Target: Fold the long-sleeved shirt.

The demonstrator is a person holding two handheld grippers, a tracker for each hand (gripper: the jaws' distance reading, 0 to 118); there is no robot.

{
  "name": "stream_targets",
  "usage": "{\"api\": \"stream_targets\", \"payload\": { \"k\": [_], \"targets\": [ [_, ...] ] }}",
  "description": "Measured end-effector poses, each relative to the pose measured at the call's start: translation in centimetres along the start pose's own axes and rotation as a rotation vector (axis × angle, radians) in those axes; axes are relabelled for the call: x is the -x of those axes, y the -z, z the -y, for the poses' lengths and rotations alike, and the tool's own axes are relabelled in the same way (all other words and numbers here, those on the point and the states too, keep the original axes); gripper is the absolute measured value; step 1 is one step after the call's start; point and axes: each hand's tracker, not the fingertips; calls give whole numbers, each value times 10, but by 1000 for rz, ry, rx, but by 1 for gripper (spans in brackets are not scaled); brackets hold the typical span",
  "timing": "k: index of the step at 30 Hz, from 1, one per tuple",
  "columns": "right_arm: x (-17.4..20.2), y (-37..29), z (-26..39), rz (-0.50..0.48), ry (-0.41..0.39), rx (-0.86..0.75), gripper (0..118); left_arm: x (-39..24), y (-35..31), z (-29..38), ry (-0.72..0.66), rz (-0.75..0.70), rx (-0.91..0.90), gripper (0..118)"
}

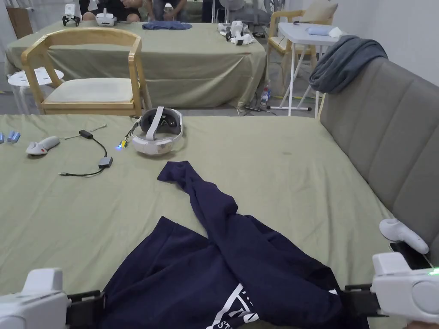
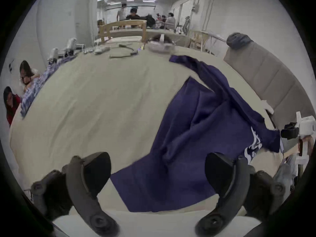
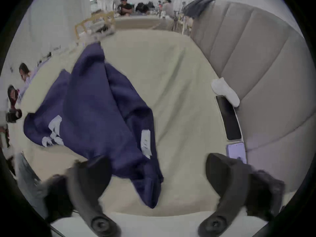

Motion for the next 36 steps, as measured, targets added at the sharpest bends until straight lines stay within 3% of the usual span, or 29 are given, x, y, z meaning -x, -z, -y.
{"api": "stream_targets", "payload": {
  "k": [1,2,3,5,6,8,11,13,16,17,18,20,21,22,25,27,28,30,31,36],
  "targets": [
    [0,-4,-3,-34,30,0,0,-11,-22,5,6,-15,-10,32],
    [1,-3,-4,-50,49,-9,0,-13,-21,4,26,-24,-24,6],
    [5,-6,-3,-59,60,-37,0,-17,-17,4,50,-51,-32,4],
    [13,-7,-3,-68,-2,-13,0,-16,-20,8,61,-48,-27,4],
    [18,-6,-2,-60,-13,-9,0,-17,-19,9,55,-14,-7,8],
    [25,-3,0,-58,-45,-5,0,-19,-17,14,31,17,-16,70],
    [34,-1,2,-76,-68,13,0,-25,-3,24,70,-57,4,111],
    [38,0,2,-82,-70,15,0,-27,3,25,89,-59,21,99],
    [38,-1,-2,-94,-71,11,0,-31,18,35,86,-87,103,98],
    [40,-1,-5,-101,-76,7,0,-6,53,36,85,-82,114,95],
    [47,10,-15,-108,-85,7,0,-4,59,40,82,-80,123,86],
    [60,22,-35,-124,-119,-11,0,0,64,47,38,-26,123,38],
    [65,23,-46,-134,-137,-23,0,-12,54,45,-12,14,86,20],
    [71,26,-58,-141,-154,-34,1,-14,51,44,-39,27,81,16],
    [87,39,-101,-159,-181,-60,4,-30,47,42,47,-36,100,16],
    [108,64,-139,-151,-187,-64,5,-31,44,46,28,-30,96,16],
    [114,71,-151,-151,-193,-70,22,-31,42,47,22,-24,97,16],
    [128,83,-173,-179,-202,-74,73,-15,49,45,1,6,113,16],
    [142,88,-183,-201,-233,-59,90,-14,50,45,3,9,116,16],
    [225,104,-191,-344,-454,15,90,-18,56,45,24,-5,128,16]
  ]
}}
